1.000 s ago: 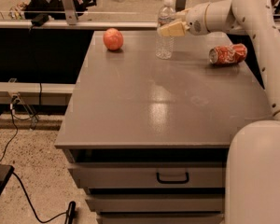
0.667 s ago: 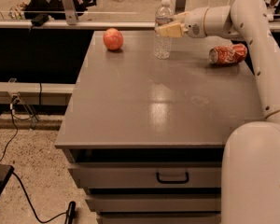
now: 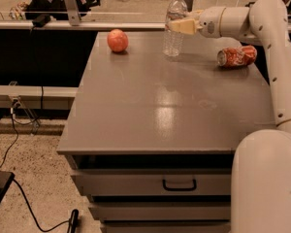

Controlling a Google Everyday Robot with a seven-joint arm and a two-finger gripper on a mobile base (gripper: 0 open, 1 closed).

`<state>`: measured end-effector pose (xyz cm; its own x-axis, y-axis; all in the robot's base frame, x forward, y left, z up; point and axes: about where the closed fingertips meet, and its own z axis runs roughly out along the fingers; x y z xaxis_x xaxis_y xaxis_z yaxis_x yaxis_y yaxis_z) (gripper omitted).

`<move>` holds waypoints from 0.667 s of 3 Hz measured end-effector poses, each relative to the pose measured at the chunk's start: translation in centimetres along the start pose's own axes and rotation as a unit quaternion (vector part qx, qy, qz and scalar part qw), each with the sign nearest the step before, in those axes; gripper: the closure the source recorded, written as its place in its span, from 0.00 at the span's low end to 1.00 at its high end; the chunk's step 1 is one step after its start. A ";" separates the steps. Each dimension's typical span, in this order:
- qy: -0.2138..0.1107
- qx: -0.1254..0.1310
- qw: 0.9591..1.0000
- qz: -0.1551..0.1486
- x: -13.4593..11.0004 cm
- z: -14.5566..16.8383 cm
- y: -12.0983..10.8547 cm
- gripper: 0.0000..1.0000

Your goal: Pick water bottle

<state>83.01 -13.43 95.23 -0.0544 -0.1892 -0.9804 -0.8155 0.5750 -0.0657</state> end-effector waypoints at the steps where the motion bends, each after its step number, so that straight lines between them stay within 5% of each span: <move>1: -0.009 -0.011 1.000 -0.003 -2.1 -1.4 0.6 0.70; 2: -0.015 -0.060 0.998 0.010 -3.2 -1.6 2.8 0.85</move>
Offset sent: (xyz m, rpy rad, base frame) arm -0.0345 -0.0028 0.0660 0.0598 0.0933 0.3119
